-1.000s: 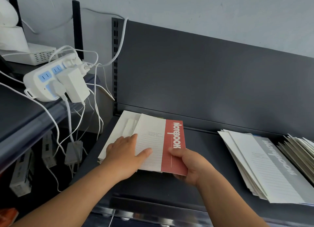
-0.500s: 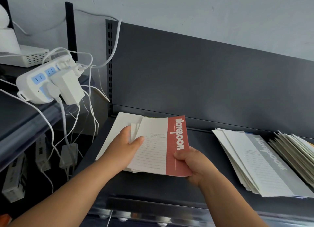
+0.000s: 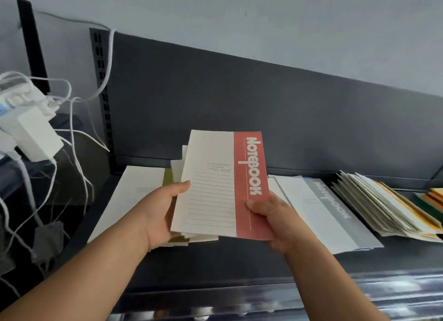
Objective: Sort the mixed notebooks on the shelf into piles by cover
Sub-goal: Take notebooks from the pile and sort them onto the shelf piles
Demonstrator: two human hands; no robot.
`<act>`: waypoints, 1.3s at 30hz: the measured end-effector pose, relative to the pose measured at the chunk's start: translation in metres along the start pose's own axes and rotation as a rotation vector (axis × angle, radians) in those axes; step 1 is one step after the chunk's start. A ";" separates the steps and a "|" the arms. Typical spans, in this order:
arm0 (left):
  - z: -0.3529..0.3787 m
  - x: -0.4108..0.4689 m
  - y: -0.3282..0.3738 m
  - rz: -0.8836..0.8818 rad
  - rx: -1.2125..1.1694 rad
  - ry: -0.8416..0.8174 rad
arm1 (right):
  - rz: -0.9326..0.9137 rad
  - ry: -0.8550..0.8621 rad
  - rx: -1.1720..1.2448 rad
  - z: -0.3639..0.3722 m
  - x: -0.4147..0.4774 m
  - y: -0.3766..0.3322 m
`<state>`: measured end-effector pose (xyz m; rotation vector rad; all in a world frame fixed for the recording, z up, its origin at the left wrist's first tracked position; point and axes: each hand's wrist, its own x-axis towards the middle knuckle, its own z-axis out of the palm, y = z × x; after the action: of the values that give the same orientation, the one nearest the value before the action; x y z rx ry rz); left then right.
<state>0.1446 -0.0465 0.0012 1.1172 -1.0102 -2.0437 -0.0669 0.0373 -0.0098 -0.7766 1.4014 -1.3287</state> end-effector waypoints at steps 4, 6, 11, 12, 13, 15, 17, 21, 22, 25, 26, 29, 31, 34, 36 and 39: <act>0.020 0.007 -0.007 0.029 -0.059 -0.032 | -0.079 0.099 -0.160 -0.014 -0.010 -0.003; 0.034 0.009 -0.011 0.048 -0.069 -0.046 | -0.119 0.184 -0.220 -0.024 -0.012 -0.003; 0.073 0.013 -0.021 0.082 -0.100 -0.067 | -0.144 0.287 -0.192 -0.064 -0.019 -0.009; 0.082 0.015 -0.023 0.092 -0.106 -0.059 | -0.152 0.284 -0.174 -0.074 -0.020 -0.011; 0.091 0.017 -0.024 0.106 -0.104 -0.047 | -0.159 0.278 -0.163 -0.084 -0.021 -0.013; 0.110 0.019 -0.029 0.141 -0.091 -0.012 | -0.171 0.258 -0.136 -0.105 -0.023 -0.017; 0.129 0.022 -0.036 0.183 -0.084 0.045 | -0.175 0.218 -0.113 -0.129 -0.024 -0.023; 0.161 0.025 -0.046 0.288 -0.059 0.203 | -0.169 0.213 -0.103 -0.181 -0.027 -0.034; 0.166 0.024 -0.046 0.320 -0.059 0.241 | -0.168 0.239 -0.118 -0.195 -0.025 -0.036; 0.174 0.017 -0.042 0.409 -0.074 0.353 | -0.126 0.315 -0.353 -0.227 -0.014 -0.034; 0.175 0.013 -0.041 0.436 -0.085 0.386 | -0.108 0.326 -0.514 -0.235 -0.008 -0.032; 0.181 0.001 -0.046 0.477 -0.143 0.447 | -0.071 0.332 -0.988 -0.244 0.000 -0.022; 0.188 -0.005 -0.054 0.490 -0.153 0.447 | -0.065 0.334 -1.162 -0.246 -0.001 -0.017; 0.205 -0.010 -0.066 0.484 -0.148 0.428 | -0.147 0.324 -1.326 -0.252 -0.005 -0.014; 0.221 -0.013 -0.071 0.479 -0.130 0.409 | -0.251 0.278 -1.192 -0.256 -0.010 -0.020; 0.245 -0.009 -0.077 0.470 -0.088 0.359 | -0.283 0.140 -0.666 -0.259 -0.024 -0.037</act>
<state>-0.0748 0.0836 0.0289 1.0350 -0.8883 -1.4408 -0.3107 0.1338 0.0005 -1.3820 1.9355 -1.1336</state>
